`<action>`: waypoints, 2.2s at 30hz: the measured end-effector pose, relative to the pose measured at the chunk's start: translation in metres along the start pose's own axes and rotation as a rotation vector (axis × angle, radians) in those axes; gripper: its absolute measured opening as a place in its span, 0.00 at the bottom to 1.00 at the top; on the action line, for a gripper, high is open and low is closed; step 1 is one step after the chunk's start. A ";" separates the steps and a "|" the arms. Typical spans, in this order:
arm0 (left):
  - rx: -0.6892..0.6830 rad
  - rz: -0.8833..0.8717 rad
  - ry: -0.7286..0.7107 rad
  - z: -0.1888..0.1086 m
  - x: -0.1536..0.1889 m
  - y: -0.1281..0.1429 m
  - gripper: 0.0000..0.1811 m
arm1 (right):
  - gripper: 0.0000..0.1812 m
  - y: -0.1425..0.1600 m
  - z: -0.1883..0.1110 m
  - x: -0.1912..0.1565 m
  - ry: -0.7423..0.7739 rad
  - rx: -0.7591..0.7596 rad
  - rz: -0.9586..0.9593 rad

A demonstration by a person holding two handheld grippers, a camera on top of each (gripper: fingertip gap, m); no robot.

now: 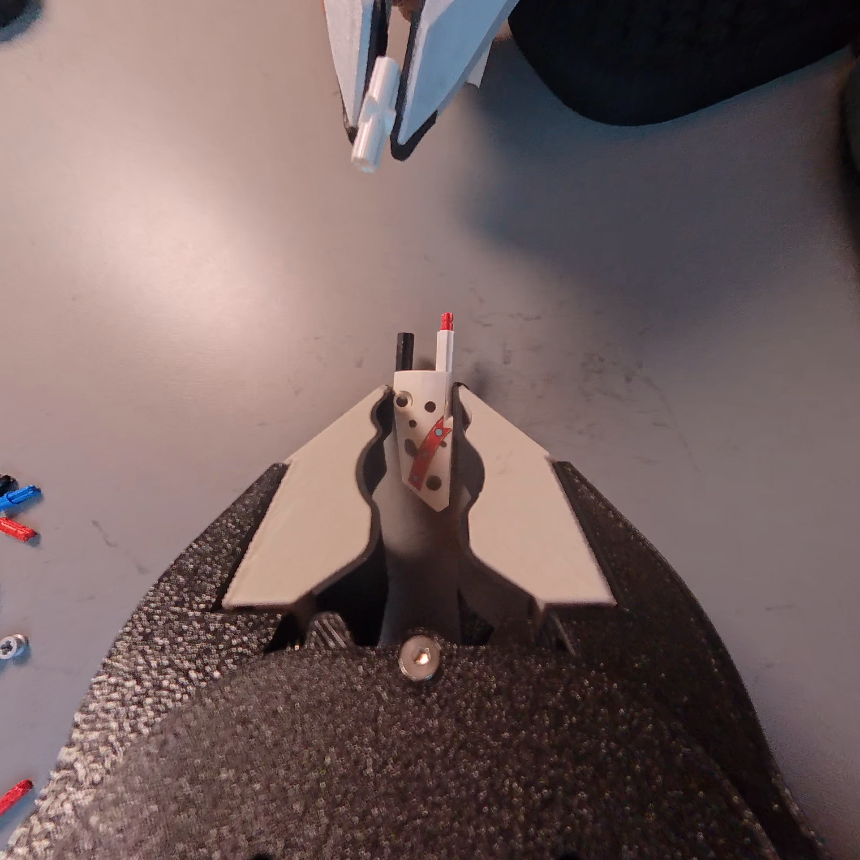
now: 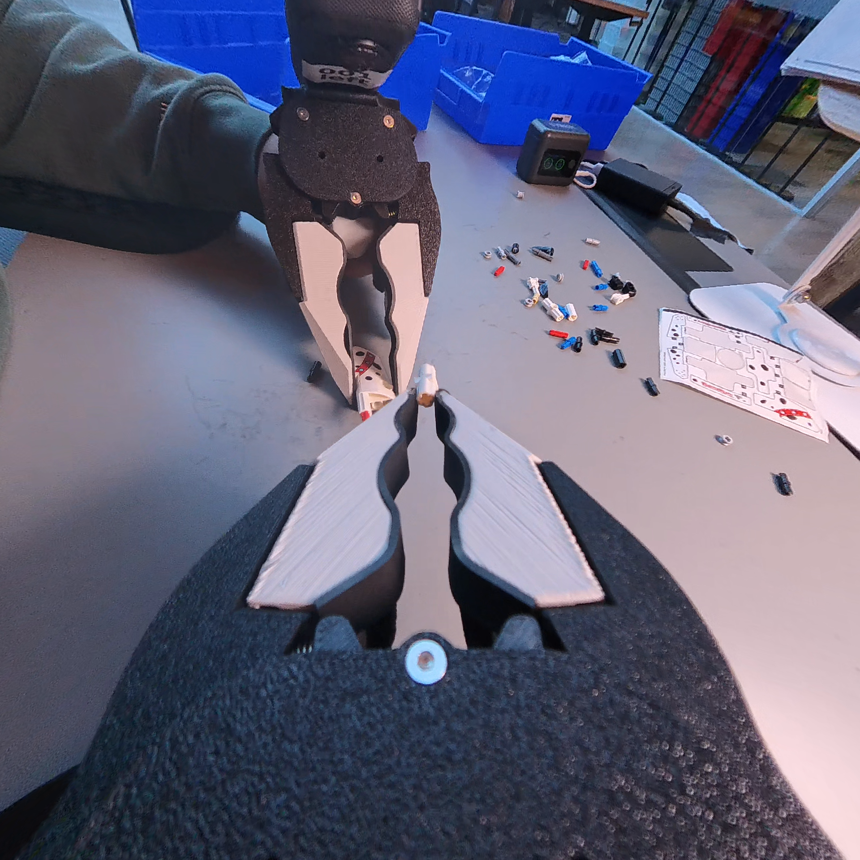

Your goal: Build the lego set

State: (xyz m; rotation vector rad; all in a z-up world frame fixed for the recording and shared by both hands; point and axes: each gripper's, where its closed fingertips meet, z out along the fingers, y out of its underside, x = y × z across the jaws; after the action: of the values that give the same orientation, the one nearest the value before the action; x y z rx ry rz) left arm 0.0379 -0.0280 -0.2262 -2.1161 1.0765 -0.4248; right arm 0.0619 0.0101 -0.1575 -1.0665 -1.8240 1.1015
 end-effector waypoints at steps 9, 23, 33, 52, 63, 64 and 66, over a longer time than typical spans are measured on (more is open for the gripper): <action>0.015 0.060 -0.090 -0.004 -0.006 -0.001 0.13 | 0.03 0.002 0.001 0.001 0.006 -0.004 -0.002; 0.069 0.020 -0.041 -0.014 -0.001 -0.004 0.18 | 0.04 0.010 0.008 -0.014 -0.027 -0.038 -0.122; 0.441 -0.245 0.301 -0.048 0.032 -0.068 0.14 | 0.03 -0.017 0.015 -0.042 -0.002 0.082 -0.423; 0.452 -0.226 0.293 -0.048 0.037 -0.071 0.04 | 0.03 -0.032 0.012 -0.046 0.055 0.136 -0.509; 0.421 -0.018 0.068 -0.046 0.029 -0.072 0.04 | 0.07 -0.032 0.008 -0.046 -0.097 0.165 -0.156; 0.418 -0.017 0.071 -0.045 0.029 -0.072 0.04 | 0.06 -0.033 0.008 -0.046 -0.096 0.168 -0.155; 0.416 -0.021 0.076 -0.045 0.030 -0.071 0.04 | 0.04 -0.033 0.007 -0.045 -0.093 0.172 -0.160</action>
State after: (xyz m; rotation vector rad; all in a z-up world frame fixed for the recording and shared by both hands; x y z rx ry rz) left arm 0.0708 -0.0436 -0.1446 -1.7547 0.9151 -0.6804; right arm 0.0636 -0.0429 -0.1376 -0.7677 -1.8149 1.2031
